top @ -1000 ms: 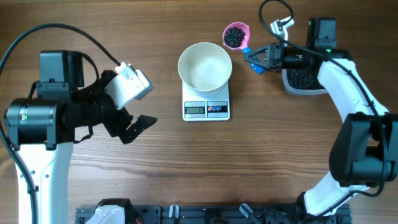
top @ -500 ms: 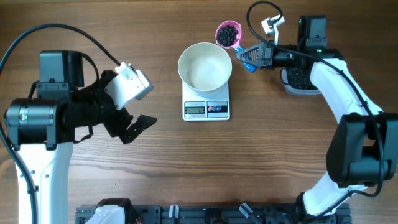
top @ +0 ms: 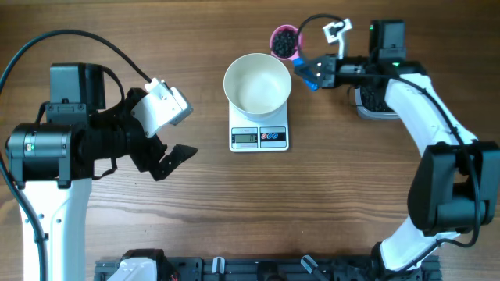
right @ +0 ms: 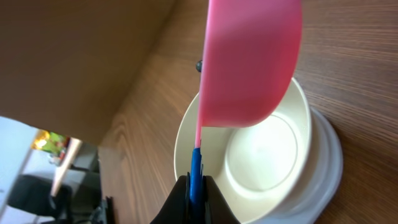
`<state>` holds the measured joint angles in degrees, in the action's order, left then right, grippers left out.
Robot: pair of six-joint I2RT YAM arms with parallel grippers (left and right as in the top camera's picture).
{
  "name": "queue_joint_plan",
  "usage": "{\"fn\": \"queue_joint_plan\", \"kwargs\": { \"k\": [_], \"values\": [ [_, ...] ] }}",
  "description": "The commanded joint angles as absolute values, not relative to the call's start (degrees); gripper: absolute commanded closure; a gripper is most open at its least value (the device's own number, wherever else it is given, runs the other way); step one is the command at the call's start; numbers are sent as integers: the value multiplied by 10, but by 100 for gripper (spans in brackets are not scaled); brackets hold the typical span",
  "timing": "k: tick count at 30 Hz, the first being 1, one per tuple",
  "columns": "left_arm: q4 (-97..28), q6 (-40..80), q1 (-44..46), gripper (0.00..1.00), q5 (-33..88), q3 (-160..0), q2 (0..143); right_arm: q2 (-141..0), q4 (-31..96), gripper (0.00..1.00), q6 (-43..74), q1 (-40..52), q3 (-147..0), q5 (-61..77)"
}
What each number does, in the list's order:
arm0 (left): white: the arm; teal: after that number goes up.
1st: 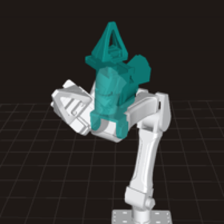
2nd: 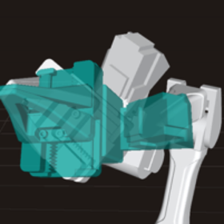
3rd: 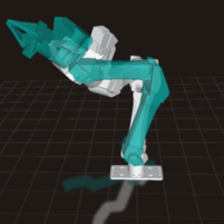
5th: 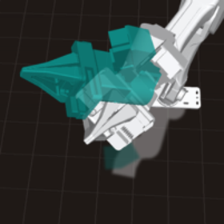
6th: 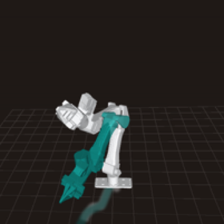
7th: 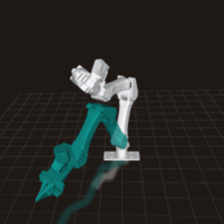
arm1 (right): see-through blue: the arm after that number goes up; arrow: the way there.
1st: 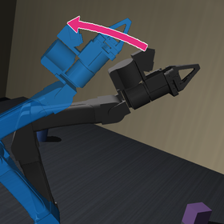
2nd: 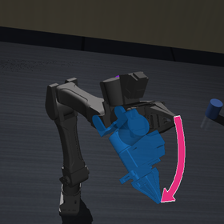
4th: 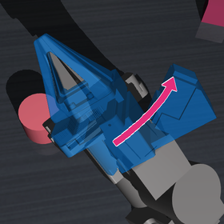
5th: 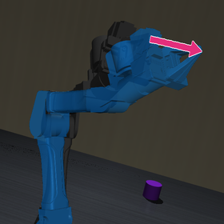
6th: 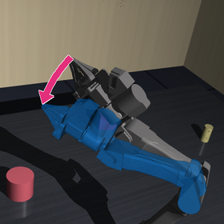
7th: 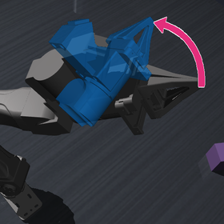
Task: Scoop item into bowl and weigh 150g on scale
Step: 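Carry the filled scoop left over the cream bowl on the scale, then tilt the scoop with the right gripper to pour beans into the bowl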
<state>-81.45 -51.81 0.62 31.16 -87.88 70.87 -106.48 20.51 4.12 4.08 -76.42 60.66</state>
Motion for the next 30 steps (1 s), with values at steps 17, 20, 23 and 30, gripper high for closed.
{"fn": "queue_joint_plan", "kwargs": {
  "k": [17, 20, 23, 30],
  "values": [
    [-815, -527, 2, 0, 312, -888, 707, -988, 316, 96, -59, 159, -767, 309],
    [-815, -527, 2, 0, 312, -888, 707, -988, 329, 96, -60, 174, -767, 270],
    [-815, -527, 2, 0, 312, -888, 707, -988, 341, 96, -62, 187, -766, 232],
    [-815, -527, 2, 0, 312, -888, 707, -988, 352, 96, -67, 203, -766, 184]
  ]
}}
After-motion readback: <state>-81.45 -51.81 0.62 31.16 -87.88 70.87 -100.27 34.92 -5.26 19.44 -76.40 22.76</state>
